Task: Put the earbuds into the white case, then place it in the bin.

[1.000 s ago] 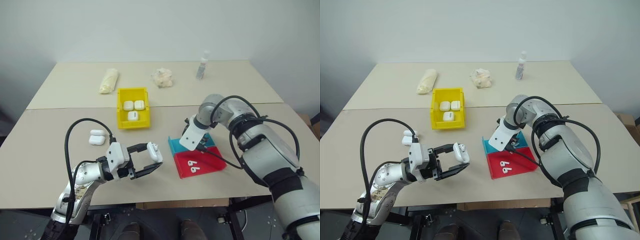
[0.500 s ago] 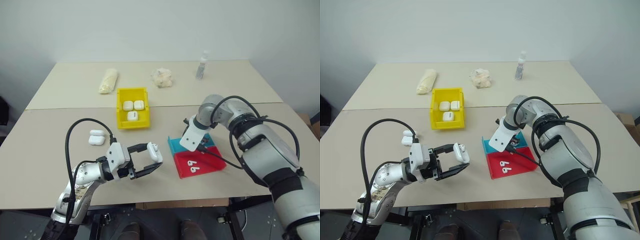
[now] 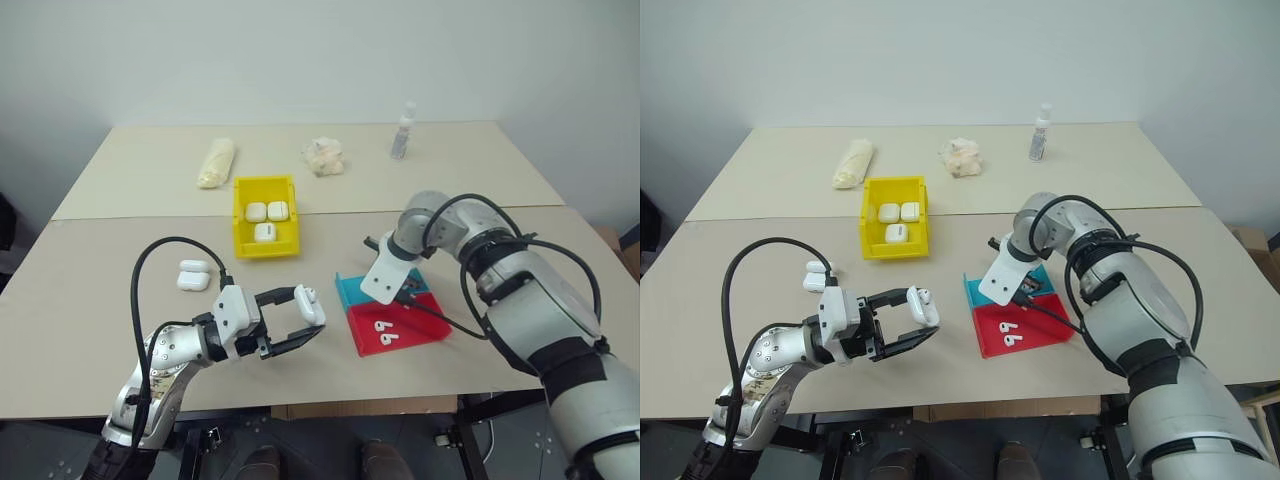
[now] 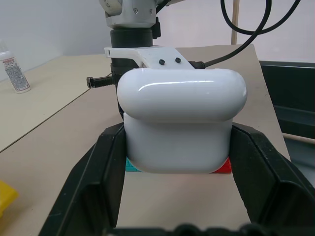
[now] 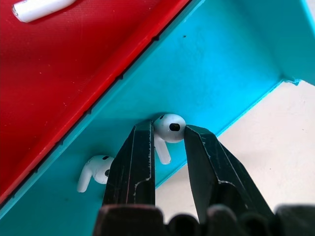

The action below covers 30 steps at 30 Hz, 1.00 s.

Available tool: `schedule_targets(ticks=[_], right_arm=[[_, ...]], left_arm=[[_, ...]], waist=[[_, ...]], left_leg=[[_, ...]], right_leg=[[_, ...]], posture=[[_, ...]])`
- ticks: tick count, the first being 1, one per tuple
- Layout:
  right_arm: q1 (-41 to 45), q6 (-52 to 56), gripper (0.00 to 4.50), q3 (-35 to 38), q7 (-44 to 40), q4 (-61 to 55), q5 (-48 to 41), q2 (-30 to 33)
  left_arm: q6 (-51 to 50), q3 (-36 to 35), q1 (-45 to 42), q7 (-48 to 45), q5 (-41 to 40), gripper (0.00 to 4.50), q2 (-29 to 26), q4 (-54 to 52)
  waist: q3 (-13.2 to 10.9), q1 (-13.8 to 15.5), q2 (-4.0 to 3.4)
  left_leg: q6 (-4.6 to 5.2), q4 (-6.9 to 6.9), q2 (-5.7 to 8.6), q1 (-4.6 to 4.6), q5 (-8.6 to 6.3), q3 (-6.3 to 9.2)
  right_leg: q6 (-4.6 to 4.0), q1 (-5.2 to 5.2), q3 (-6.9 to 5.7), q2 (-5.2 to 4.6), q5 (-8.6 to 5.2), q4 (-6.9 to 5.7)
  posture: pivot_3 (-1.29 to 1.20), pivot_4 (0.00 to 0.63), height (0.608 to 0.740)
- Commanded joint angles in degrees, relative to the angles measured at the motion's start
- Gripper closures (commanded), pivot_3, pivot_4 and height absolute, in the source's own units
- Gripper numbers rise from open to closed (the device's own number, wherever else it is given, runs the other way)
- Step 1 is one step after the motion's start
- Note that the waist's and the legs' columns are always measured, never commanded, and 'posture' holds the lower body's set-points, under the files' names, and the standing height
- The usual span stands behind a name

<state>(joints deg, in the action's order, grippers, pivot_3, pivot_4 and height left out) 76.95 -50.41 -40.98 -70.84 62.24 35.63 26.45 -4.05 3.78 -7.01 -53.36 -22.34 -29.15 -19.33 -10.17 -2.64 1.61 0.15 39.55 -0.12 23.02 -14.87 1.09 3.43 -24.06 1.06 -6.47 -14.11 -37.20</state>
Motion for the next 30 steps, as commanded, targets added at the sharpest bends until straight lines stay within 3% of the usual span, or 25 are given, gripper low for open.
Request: schedule_targets(ticks=[1,7,11,14,19,24,30], right_arm=[[-1.23,2.04,3.50,3.65,-1.60,-2.46,-4.46,1.36],[-6.88,16.90,3.50,17.26,-6.86,-20.83,-22.22,6.54],[-17.06,42.64,3.50,29.39,-8.87,-48.52,-39.21,13.55],[-24.52,65.77,3.50,41.04,-3.85,-67.44,-54.63,18.62],[-31.81,91.36,3.50,56.14,9.29,-84.43,-77.53,20.19],[-39.21,100.77,3.50,64.40,25.16,-94.29,-99.82,15.54],[-45.17,99.81,3.50,63.18,36.32,-100.52,-110.65,13.40]], left_arm=[[0.49,0.09,-1.20,0.01,-0.46,1.71,-0.08,-2.12],[0.50,-0.29,-3.24,-0.51,-2.18,1.71,0.52,-2.24],[-0.43,-0.65,-6.74,-0.68,-4.83,1.71,1.51,-2.78],[-3.02,-1.02,-10.55,-0.29,-8.56,1.71,2.68,-3.37],[-4.10,-0.36,-15.21,-2.00,-11.51,1.71,4.41,-2.20],[-4.07,1.41,-19.33,-4.15,-11.57,1.71,7.13,1.19],[-3.65,2.44,-21.38,-5.77,-11.28,1.71,9.20,3.09]], waist=[[0.00,0.04,0.00],[-0.06,0.24,-0.10],[-0.06,1.37,-0.10],[-0.07,2.13,-0.11],[-0.05,2.59,-0.09],[-0.03,2.25,-0.07],[-0.02,1.96,-0.06]], left_leg=[[0.00,0.00,0.00,0.01,0.00,0.00],[0.00,-0.01,0.01,0.27,0.00,0.03],[0.06,0.01,0.01,0.41,-0.03,0.17],[0.13,0.13,0.04,0.47,-0.07,0.19],[0.18,0.21,0.07,0.39,-0.10,0.22],[0.22,0.20,0.05,0.24,-0.12,0.16],[0.27,0.22,0.07,0.28,-0.14,0.14]], right_leg=[[0.00,-0.01,0.00,0.00,0.00,0.00],[0.00,-0.17,-0.02,-0.03,0.01,-0.04],[0.01,-0.13,-0.18,-0.06,0.01,-0.04],[0.02,-0.11,-0.21,-0.08,0.02,-0.01],[0.03,0.01,-0.22,-0.09,0.02,0.07],[0.03,0.12,-0.15,-0.05,0.02,0.08],[0.04,0.10,-0.13,-0.05,0.03,0.07]], posture=[[0.00,0.150,0.740],[0.00,0.150,0.740],[0.00,0.150,0.740],[0.00,0.150,0.740],[0.00,0.150,0.740],[0.00,0.150,0.740],[0.00,0.150,0.740]])
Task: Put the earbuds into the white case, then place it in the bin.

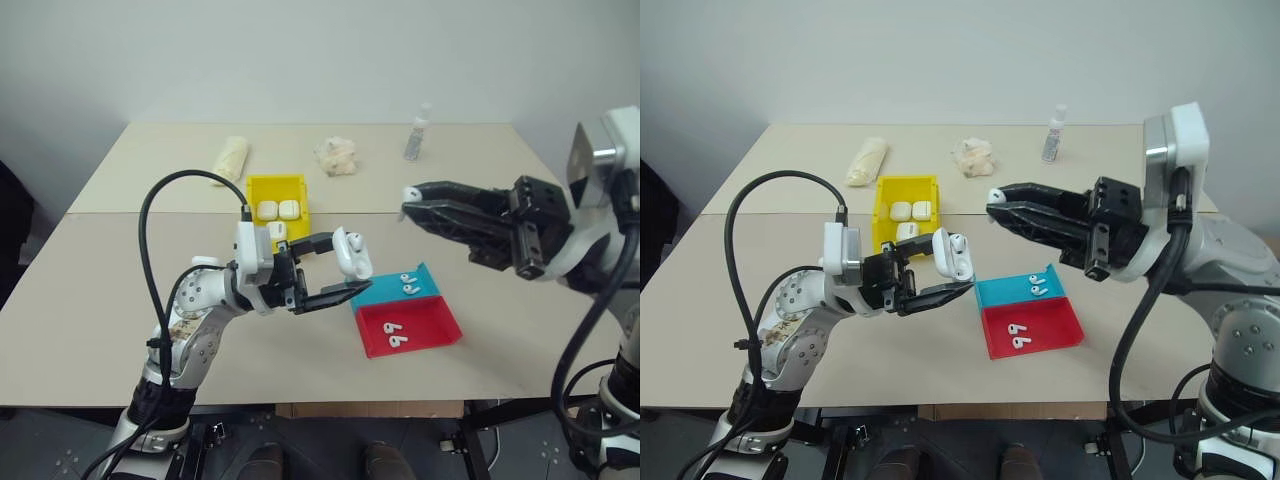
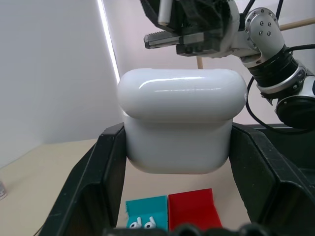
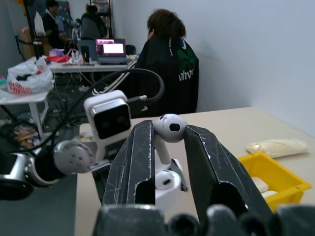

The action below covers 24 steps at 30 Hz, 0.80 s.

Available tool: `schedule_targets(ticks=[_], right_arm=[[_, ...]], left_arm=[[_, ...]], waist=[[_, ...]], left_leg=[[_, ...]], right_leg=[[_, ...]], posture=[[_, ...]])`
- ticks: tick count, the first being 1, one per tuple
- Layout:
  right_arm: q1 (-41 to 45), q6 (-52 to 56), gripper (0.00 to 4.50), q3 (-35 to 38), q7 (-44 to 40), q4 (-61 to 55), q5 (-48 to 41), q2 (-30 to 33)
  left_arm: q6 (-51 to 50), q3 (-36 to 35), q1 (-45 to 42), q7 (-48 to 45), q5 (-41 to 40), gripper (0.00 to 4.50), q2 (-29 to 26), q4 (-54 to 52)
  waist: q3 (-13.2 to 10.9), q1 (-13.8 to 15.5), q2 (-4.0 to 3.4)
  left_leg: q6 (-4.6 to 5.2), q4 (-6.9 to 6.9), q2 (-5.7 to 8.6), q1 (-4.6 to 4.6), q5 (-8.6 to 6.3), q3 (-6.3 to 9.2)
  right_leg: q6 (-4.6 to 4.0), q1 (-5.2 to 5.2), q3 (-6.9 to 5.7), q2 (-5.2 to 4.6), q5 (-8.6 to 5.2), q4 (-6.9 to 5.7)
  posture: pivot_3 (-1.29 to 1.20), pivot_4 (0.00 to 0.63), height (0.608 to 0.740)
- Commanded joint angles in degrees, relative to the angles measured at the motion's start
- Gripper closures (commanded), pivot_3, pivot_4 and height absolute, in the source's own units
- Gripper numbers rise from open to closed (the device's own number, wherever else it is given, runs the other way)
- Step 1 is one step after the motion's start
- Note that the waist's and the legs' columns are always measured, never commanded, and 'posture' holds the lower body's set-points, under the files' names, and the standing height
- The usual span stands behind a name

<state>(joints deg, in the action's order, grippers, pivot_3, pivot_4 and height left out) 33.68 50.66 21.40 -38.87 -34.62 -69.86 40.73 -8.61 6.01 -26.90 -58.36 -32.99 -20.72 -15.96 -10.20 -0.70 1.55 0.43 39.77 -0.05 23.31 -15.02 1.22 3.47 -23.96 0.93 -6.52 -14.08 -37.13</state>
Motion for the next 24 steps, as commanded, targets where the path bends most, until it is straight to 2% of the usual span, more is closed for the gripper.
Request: schedule_targets(ticks=[1,7,24], right_arm=[[-3.08,-1.99,3.50,0.12,5.44,-4.90,-5.66,-1.36],[-6.13,-3.16,3.50,-3.18,7.22,-6.74,-3.81,-0.65],[-9.48,-6.95,3.50,-8.62,1.04,-5.33,5.04,2.07]], left_arm=[[0.87,0.28,-1.70,-0.87,-0.60,1.71,1.00,-0.14],[0.97,0.44,-1.87,-1.30,-0.22,1.71,1.81,0.42],[1.46,-0.15,-0.87,-0.66,1.06,1.71,2.04,0.03]], waist=[[0.01,0.01,0.01],[0.01,-0.06,0.01],[0.01,-0.01,0.01]], left_leg=[[0.00,0.00,-0.02,0.00,0.00,0.03],[0.01,0.06,-0.01,-0.02,0.00,0.02],[0.02,0.04,-0.01,-0.01,-0.01,0.03]], right_leg=[[0.00,0.03,-0.05,0.03,0.00,0.01],[0.00,0.02,-0.01,0.03,0.00,0.02],[0.00,0.03,-0.03,0.04,0.00,0.05]], posture=[[0.00,0.150,0.740],[0.00,0.150,0.740],[0.00,0.150,0.740]])
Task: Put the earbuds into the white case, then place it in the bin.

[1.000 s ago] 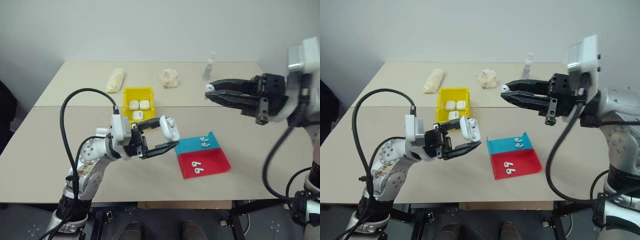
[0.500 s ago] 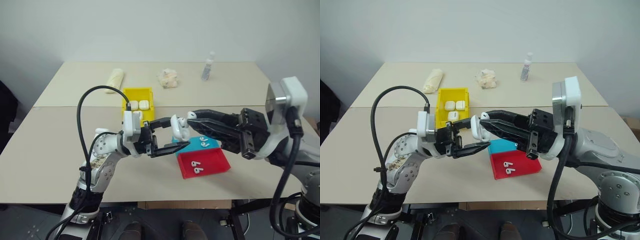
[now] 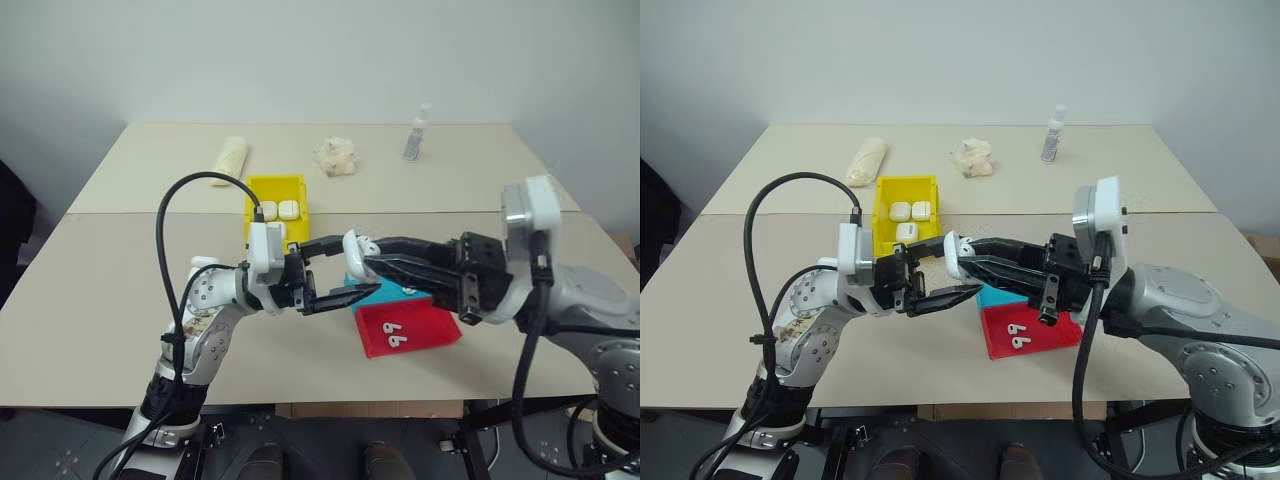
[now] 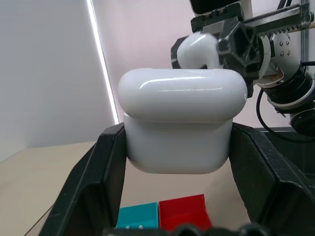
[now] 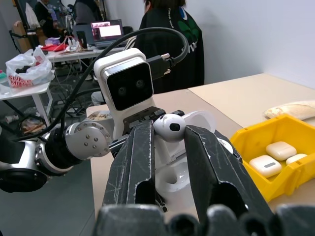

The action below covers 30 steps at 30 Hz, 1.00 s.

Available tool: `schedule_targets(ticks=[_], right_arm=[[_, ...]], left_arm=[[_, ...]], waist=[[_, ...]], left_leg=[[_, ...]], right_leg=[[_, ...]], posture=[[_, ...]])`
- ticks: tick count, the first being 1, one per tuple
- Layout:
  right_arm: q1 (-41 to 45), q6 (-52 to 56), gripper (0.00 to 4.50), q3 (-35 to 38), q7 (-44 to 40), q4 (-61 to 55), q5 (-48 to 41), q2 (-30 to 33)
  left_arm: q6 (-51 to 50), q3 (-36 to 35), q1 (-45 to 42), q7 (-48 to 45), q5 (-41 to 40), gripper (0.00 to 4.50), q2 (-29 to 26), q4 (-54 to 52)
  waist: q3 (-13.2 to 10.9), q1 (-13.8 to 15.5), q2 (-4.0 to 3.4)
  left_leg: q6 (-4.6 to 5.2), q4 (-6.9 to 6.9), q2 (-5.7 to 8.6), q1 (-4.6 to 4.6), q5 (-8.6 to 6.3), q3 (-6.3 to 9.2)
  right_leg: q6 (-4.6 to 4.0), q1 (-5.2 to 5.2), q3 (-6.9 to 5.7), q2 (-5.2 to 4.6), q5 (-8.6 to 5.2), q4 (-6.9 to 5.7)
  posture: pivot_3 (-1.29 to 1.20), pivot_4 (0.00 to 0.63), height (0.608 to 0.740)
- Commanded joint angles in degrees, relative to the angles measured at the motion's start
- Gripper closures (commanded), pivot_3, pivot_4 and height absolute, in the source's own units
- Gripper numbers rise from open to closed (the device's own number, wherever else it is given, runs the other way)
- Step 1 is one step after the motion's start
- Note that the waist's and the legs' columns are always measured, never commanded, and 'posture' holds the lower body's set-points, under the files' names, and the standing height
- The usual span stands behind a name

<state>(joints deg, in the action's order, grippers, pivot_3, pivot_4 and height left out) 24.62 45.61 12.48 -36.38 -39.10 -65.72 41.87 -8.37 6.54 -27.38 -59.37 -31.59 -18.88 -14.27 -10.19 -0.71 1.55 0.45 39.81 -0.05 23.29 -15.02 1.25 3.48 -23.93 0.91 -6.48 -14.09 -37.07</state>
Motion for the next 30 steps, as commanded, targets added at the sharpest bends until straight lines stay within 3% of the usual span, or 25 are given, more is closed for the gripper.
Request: schedule_targets(ticks=[1,8,13,22,27,30], right_arm=[[-0.69,-2.06,3.50,0.22,-1.67,-0.94,1.04,0.95],[-2.85,-3.68,3.50,-1.48,-2.65,-2.26,4.92,1.19],[-3.46,-4.22,2.26,-2.27,-2.47,-2.31,7.35,1.39],[-4.67,-6.33,2.26,1.47,-6.24,-2.45,6.95,4.44],[1.08,-4.34,2.26,3.13,-4.09,-1.20,4.42,7.90],[5.35,-3.04,2.88,0.75,-2.28,-1.84,3.93,8.67]], left_arm=[[1.42,-0.67,-0.29,0.34,-0.22,1.71,0.20,-1.65],[1.19,-0.70,-0.01,0.74,-0.51,1.71,0.34,-2.32],[1.09,-0.64,-0.09,0.55,-0.53,1.71,-0.02,-2.22],[1.65,0.02,-0.33,0.21,1.41,1.71,-0.51,-0.02],[0.05,2.00,-1.64,2.69,5.62,1.71,-0.62,2.17],[1.70,3.23,-2.54,3.65,7.75,1.71,0.74,3.92]], waist=[[0.00,0.00,0.00],[0.00,0.01,0.00],[0.00,-0.01,0.00],[0.00,0.04,0.00],[0.00,-0.06,0.00],[0.00,0.03,0.00]], left_leg=[[0.00,0.00,0.00,0.00,0.00,0.00],[0.00,0.01,0.00,-0.01,0.00,0.00],[0.00,0.01,0.00,-0.01,0.00,0.00],[0.00,0.01,0.01,0.00,0.00,-0.01],[0.00,0.02,0.00,-0.04,0.00,-0.01],[0.00,0.01,0.00,-0.05,0.00,0.00]], right_leg=[[0.00,0.00,0.00,0.00,0.00,0.00],[0.00,0.00,0.00,0.00,0.00,0.00],[0.00,-0.01,0.01,0.00,0.00,0.00],[0.00,0.01,0.01,-0.01,0.00,0.01],[0.00,0.03,0.01,0.00,0.00,0.00],[0.00,0.03,0.00,0.02,0.00,0.01]], posture=[[0.00,0.150,0.740],[0.00,0.150,0.740],[0.00,0.150,0.740],[0.00,0.150,0.740],[0.00,0.150,0.740],[0.00,0.150,0.740]])
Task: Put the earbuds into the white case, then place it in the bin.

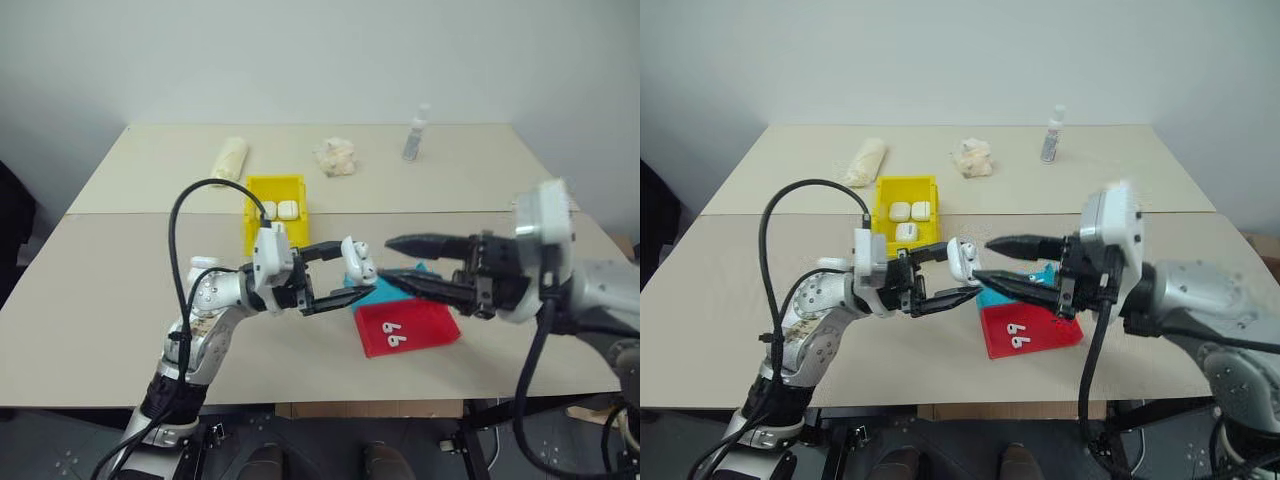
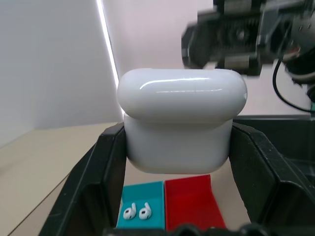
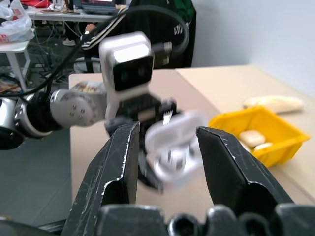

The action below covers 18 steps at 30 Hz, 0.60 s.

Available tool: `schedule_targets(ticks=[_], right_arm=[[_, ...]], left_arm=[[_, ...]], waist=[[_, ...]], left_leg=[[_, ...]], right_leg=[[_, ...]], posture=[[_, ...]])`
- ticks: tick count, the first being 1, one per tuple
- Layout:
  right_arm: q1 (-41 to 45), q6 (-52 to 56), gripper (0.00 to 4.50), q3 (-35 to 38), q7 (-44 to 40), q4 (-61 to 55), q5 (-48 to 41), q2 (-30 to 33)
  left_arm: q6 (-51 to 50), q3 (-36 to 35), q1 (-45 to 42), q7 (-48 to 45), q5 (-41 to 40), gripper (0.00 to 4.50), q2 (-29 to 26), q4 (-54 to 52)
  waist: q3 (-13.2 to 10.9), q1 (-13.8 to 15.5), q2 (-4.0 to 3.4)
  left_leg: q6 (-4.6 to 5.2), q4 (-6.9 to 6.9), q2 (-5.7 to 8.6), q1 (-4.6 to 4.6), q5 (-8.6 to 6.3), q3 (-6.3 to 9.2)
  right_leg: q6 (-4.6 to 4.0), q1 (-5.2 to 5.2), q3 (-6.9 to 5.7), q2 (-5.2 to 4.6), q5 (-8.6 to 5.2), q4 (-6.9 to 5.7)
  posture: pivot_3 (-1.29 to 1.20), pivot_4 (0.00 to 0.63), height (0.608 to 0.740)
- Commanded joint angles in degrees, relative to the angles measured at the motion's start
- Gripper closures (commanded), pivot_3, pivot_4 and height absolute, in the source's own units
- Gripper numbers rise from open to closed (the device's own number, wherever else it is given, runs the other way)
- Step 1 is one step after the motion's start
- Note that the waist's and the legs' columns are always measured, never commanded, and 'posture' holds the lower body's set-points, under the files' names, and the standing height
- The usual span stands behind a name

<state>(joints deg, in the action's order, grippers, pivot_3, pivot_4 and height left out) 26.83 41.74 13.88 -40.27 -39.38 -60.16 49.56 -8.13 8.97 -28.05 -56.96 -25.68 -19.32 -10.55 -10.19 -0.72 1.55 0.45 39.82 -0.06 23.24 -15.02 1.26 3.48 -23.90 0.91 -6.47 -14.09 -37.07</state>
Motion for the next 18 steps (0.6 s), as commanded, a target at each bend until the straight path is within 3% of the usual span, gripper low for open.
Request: schedule_targets(ticks=[1,5,18], right_arm=[[4.40,1.27,3.20,-2.13,1.99,-1.93,-0.69,1.27],[7.75,2.36,4.44,-7.08,2.83,-2.29,3.00,1.99],[8.03,0.56,4.44,-16.84,0.86,-3.14,19.97,3.08]], left_arm=[[1.67,1.19,-2.17,1.63,2.55,1.71,1.63,0.54],[2.98,2.52,-3.23,3.35,5.49,1.71,3.53,2.39],[5.21,2.12,-3.77,4.27,6.77,1.71,5.48,3.27]], waist=[[0.00,0.03,0.00],[0.00,0.04,0.01],[0.00,0.06,0.01]], left_leg=[[0.00,0.00,0.00,0.03,0.00,0.00],[0.03,0.00,0.01,0.08,-0.02,0.00],[0.03,0.02,0.01,0.11,-0.02,-0.01]], right_leg=[[0.00,-0.01,-0.01,0.00,0.00,0.01],[0.00,-0.01,-0.02,-0.02,0.00,-0.02],[0.00,-0.08,-0.01,-0.02,0.00,-0.01]], posture=[[0.00,0.150,0.740],[0.00,0.150,0.740],[0.00,0.150,0.740]])
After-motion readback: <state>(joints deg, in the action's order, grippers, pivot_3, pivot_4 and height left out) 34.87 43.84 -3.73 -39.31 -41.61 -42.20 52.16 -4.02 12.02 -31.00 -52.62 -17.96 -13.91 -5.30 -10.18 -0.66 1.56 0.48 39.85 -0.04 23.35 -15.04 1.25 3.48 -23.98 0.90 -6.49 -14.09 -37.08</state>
